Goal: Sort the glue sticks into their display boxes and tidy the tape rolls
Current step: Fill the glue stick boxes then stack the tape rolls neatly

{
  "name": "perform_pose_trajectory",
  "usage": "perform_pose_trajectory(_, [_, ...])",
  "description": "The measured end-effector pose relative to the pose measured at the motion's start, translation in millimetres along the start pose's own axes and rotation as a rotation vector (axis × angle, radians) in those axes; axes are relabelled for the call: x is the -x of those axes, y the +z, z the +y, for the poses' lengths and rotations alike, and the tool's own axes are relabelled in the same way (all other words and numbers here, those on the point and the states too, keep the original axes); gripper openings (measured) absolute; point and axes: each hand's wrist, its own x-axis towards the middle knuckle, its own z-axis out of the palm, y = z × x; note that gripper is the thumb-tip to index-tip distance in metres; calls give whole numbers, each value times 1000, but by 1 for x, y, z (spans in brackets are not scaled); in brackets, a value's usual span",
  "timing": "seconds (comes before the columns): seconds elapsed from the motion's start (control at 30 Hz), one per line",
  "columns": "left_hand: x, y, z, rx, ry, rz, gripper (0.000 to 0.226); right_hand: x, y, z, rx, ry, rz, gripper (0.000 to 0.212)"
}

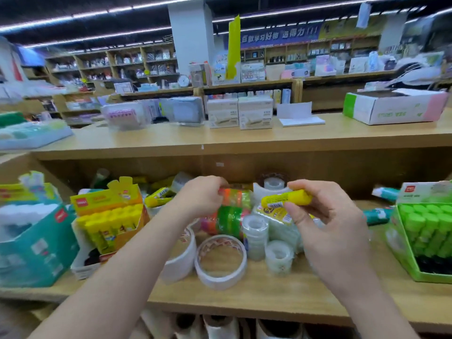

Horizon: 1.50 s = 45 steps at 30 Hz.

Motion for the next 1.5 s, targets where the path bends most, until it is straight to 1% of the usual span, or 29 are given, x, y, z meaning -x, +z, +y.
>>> perform_pose_trajectory(0.07, [-11, 4, -10, -31, 18, -66, 40, 3, 10, -2, 141, -69, 6, 21])
perform_pose_trajectory(0.17, [-19, 5, -16, -109, 84, -157, 45, 8, 24, -5, 291, -126, -34, 22])
perform_pose_trajectory(0.27, [-23, 3, -20, -168, 143, -192, 45, 10, 37, -4, 469, -175, -40, 19])
perform_pose_trajectory(0.37, [-25, 2, -26, -164, 175, -200, 44, 11, 47, -1, 612, -194, -11, 20])
perform_pose_trajectory(0.53, [-18, -5, -27, -44, 184, -246, 41, 13, 65, 10, 674, -207, 1, 20])
perform_pose_trajectory(0.67, [-20, -7, -27, -2, 176, -176, 34, 17, 72, 20, 687, -194, -35, 30])
perform_pose_trajectory(0.73, [-21, -7, -28, 23, 164, -153, 36, 18, 73, 24, 679, -199, -40, 26])
perform_pose_trajectory(0.83, [-25, -3, -29, 0, 156, -180, 38, 16, 71, 26, 690, -210, -18, 21])
perform_pose_trajectory(0.93, [-21, -3, -31, 8, 155, -188, 39, 13, 69, 25, 621, -217, -30, 19])
perform_pose_trajectory(1.0, [-10, -7, -29, 81, 164, -114, 40, 8, 68, 20, 486, -162, -22, 24])
perform_pose_trajectory(1.07, [7, -11, -29, 233, 175, 9, 38, -1, 69, 12, 274, -18, -14, 27])
perform_pose_trajectory(1.13, [27, -14, -29, 445, 187, 73, 36, -9, 73, 9, 64, 113, -36, 27])
perform_pose_trajectory(1.17, [36, -15, -29, 538, 189, 86, 36, -12, 76, 6, 0, 135, -57, 28])
perform_pose_trajectory(1.23, [48, -13, -31, 632, 178, 143, 35, -18, 83, 1, -56, 110, -96, 31])
perform_pose_trajectory(1.3, [59, -12, -36, 623, 156, 271, 29, -23, 92, -7, -95, 98, -141, 33])
perform_pose_trajectory(1.4, [77, -14, -54, 580, 105, 457, 20, -31, 112, -21, -321, 179, -217, 35])
perform_pose_trajectory(1.47, [89, -15, -70, 597, 46, 484, 20, -35, 131, -30, -426, 200, -291, 34])
perform_pose_trajectory(1.5, [96, -15, -78, 589, 28, 478, 22, -35, 141, -34, -421, 181, -335, 32])
